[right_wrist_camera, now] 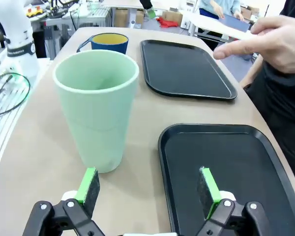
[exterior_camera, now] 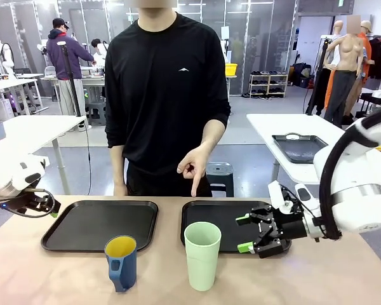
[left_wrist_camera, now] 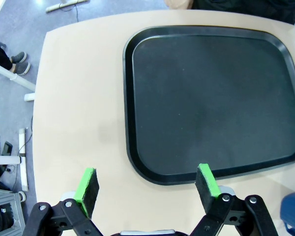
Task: Sort and store the cups by type.
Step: Pick up the Reusable plastic cup.
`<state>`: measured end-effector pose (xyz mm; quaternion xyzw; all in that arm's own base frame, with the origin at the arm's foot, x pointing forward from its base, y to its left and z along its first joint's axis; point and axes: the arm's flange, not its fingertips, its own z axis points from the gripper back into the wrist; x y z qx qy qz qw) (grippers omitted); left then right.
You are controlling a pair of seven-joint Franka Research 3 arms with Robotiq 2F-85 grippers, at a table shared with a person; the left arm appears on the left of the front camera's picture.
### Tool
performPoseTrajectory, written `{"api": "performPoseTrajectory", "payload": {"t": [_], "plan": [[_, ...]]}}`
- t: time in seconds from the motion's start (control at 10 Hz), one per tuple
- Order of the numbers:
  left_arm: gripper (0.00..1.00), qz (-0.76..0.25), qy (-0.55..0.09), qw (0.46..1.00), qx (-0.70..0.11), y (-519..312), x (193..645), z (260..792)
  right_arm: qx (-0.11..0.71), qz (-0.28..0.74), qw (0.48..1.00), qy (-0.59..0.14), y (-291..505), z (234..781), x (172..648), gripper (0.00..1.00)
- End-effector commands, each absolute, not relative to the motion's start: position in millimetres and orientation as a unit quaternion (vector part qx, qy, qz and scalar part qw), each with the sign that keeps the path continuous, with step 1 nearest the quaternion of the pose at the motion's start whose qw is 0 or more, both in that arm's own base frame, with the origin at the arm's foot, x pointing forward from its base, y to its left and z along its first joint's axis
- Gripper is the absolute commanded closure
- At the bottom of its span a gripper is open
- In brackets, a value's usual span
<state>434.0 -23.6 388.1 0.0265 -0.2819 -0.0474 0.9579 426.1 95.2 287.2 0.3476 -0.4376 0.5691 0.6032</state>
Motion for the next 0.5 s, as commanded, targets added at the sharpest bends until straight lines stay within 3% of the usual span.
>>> {"api": "performPoseTrajectory", "payload": {"t": [0.0, 0.4], "plan": [[0.0, -0.049, -0.283, 0.958, 0.03, -25.0, 433.5, 388.5, 0.361, 0.565, 0.595, -0.444, 99.7, 274.6, 444.1, 0.0], [0.0, -0.049, -0.283, 0.958, 0.03, -25.0, 433.5, 388.5, 0.366, 0.561, 0.603, -0.433, 96.6, 270.2, 444.2, 0.0]]}}
